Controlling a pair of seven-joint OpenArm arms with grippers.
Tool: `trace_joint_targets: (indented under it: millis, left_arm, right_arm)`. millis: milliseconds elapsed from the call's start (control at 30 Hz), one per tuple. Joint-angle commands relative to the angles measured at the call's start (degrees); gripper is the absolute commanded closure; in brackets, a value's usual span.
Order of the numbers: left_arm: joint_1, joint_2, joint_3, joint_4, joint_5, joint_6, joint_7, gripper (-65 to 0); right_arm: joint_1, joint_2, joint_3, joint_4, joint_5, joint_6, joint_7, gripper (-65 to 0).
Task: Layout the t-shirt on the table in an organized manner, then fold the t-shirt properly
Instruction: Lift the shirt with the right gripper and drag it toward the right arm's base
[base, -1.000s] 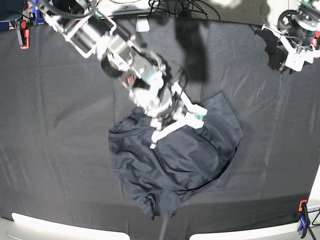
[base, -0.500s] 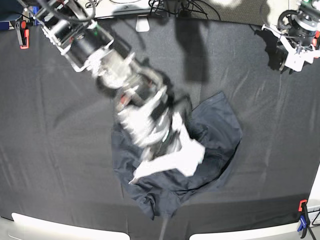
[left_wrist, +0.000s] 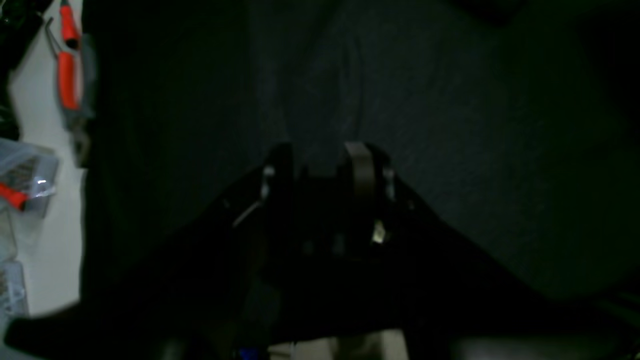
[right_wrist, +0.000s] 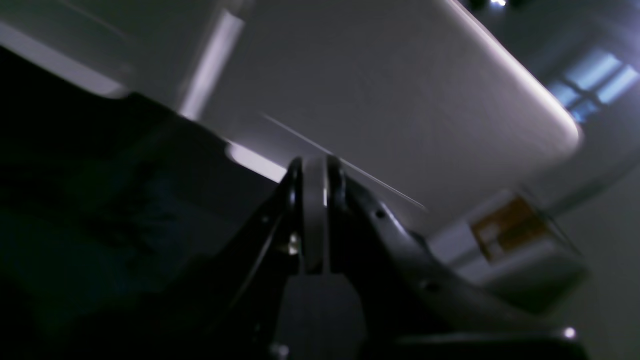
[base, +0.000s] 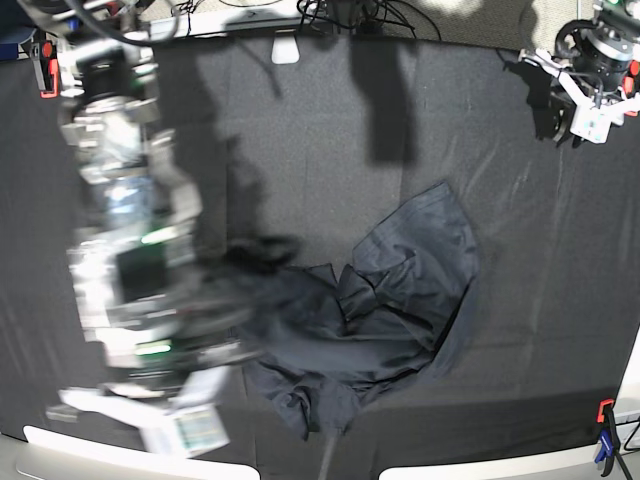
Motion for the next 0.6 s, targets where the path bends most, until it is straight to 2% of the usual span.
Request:
trace_joint_targets:
  millis: [0,67,167,267,300,333,433,467,567]
  left_arm:
    - [0.20,-0.66,-0.28,0.98,-1.09,0.46,-2.23,-15.0]
    - [0.00,-0.66,-0.28,0.98,-2.03,-0.48,-3.04,-15.0]
    - [-1.38,-0.63,0.04,0.98,-5.60,-5.09,-2.58,-15.0]
    - [-3.61,0.17,2.84,0.98,-7.69,-5.55,-2.56,-15.0]
    - [-4.50,0.87,4.13,0.98,-7.37,-5.55,-2.54,-15.0]
    - [-5.44,1.66,5.60,0.98,-6.88,-5.57,-2.54,-15.0]
    - [-8.22,4.20,9.84,0.98,-5.22,-5.57,-1.53,-15.0]
    - [-9.07,4.98,11.08,0.96,-4.33,-5.55,-1.20,-15.0]
    - [-11.28,6.78,14.03,0.96,-2.45,-5.55,0.22,-15.1]
  right_arm:
    - [1.38,1.57,1.99,0.20,2.21,-0.68,1.40,0.0]
    - [0.87,4.22,4.76,-1.11,8.61,-0.66,1.55,0.0]
    - [-0.90,7.45,6.86,-3.63,16.68,-0.66,2.32,0.0]
    - [-3.15,8.98,6.67,-4.50,24.59,-0.35,2.19,0.0]
    - [-3.89,8.96,6.54,-4.50,26.62,0.31,2.19,-2.4]
    - [-4.57,8.96,6.23,-4.50,28.35,1.70,2.10,-8.7]
    - [-6.58,8.96,3.91,-4.50,31.47,8.72,1.11,-23.3]
    - [-7.28,8.98,2.58,-4.50,31.71,10.47,0.90,-25.5]
    - [-8.90,8.98,-2.80,-5.38,31.45,11.85,0.96,-26.1]
